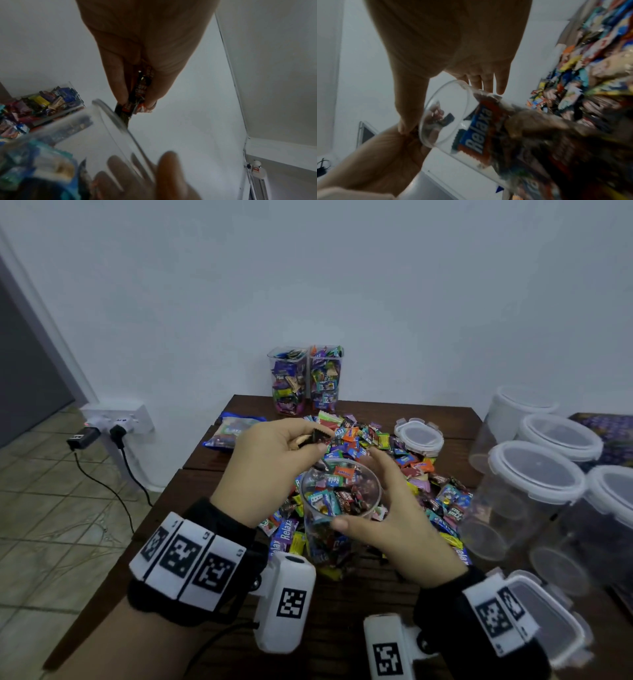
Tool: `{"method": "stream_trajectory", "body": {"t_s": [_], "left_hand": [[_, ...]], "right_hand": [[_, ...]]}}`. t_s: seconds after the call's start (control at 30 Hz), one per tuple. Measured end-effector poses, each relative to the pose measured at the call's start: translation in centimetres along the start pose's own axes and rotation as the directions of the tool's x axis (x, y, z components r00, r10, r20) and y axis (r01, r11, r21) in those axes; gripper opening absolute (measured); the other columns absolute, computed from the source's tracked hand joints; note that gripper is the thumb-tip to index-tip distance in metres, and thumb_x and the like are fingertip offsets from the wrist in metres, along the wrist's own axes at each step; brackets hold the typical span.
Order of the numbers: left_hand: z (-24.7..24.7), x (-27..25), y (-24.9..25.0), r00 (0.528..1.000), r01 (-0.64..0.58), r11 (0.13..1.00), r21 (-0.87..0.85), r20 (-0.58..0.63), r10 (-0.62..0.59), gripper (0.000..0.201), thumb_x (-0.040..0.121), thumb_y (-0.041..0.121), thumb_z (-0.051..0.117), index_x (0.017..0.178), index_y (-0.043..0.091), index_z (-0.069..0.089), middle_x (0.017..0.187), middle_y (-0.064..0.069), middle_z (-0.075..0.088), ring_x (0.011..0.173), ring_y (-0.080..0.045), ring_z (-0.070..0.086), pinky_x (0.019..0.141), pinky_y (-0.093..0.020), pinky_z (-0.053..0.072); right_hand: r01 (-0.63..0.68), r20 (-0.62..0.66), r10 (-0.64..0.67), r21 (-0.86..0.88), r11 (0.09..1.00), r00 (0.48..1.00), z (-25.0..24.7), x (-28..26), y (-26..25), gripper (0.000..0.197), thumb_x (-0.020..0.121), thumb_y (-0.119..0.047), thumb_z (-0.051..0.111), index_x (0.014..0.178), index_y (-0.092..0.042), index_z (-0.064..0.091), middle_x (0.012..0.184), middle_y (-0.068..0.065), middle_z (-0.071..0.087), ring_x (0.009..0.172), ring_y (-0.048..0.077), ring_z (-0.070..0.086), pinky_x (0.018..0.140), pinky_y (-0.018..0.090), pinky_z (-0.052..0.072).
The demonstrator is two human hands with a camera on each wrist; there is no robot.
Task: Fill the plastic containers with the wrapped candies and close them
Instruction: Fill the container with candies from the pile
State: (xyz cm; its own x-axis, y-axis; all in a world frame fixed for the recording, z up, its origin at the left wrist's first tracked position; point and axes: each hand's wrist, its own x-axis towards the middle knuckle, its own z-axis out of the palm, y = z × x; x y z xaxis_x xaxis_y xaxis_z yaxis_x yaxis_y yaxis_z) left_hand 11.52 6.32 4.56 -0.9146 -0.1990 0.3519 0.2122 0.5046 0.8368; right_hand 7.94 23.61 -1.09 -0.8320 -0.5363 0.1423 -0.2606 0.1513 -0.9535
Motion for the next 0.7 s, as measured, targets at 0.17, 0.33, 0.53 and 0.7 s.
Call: {"method": "stream_trajectory", "body": {"t_s": [0.17, 0.33, 0.53, 0.7], "left_hand": [[0.8, -0.2, 0.4, 0.995, -0.010, 0.999, 0.042, 0.104, 0.005, 0.027, 0.085, 0.013, 0.068, 0.085, 0.040, 0.068, 0.089, 0.015, 0.070, 0.085, -0.003, 0.066, 0.080, -0.022, 0.054], [1.1, -0.1, 0.7, 0.975, 0.013, 0.991, 0.131, 0.218, -0.041, 0.022, 0.084, 0.015, 0.068, 0.099, 0.031, 0.072, 0.093, 0.019, 0.069, 0.091, 0.003, 0.063, 0.089, -0.028, 0.051], [0.9, -0.1, 0.8, 0.962, 0.018, 0.985, 0.174, 0.265, -0.064, 0.029, 0.084, 0.019, 0.068, 0.109, 0.035, 0.068, 0.104, 0.013, 0.068, 0.096, 0.003, 0.062, 0.090, -0.028, 0.050], [0.7, -0.1, 0.6, 0.951, 0.061, 0.993, 0.100, 0.296, -0.088, 0.038, 0.079, 0.029, 0.073, 0.111, 0.047, 0.063, 0.104, 0.020, 0.064, 0.107, 0.007, 0.057, 0.092, -0.025, 0.050]], "right_hand": [[0.009, 0.026, -0.010, 0.043, 0.999, 1.000, 0.7, 0.2, 1.8, 0.093, 0.054, -0.048, 0.081, 0.134, -0.044, 0.032, 0.129, -0.028, 0.048, 0.120, -0.013, 0.044, 0.098, 0.018, 0.038], [0.059, 0.003, -0.059, 0.060, 0.996, 0.998, 0.7, 0.1, 1.7, 0.075, 0.064, -0.025, 0.086, 0.122, -0.042, 0.041, 0.120, -0.028, 0.055, 0.114, -0.010, 0.051, 0.089, 0.008, 0.041], [0.092, 0.018, -0.094, 0.064, 0.994, 0.995, 0.5, 0.1, 1.5, 0.070, 0.068, -0.015, 0.083, 0.119, -0.038, 0.041, 0.121, -0.026, 0.050, 0.111, -0.018, 0.047, 0.085, 0.002, 0.038], [0.082, 0.010, -0.082, 0.037, 0.996, 0.997, 0.6, 0.1, 1.4, 0.076, 0.060, -0.035, 0.082, 0.121, -0.041, 0.039, 0.114, -0.037, 0.052, 0.112, -0.013, 0.050, 0.087, 0.006, 0.040]]}}
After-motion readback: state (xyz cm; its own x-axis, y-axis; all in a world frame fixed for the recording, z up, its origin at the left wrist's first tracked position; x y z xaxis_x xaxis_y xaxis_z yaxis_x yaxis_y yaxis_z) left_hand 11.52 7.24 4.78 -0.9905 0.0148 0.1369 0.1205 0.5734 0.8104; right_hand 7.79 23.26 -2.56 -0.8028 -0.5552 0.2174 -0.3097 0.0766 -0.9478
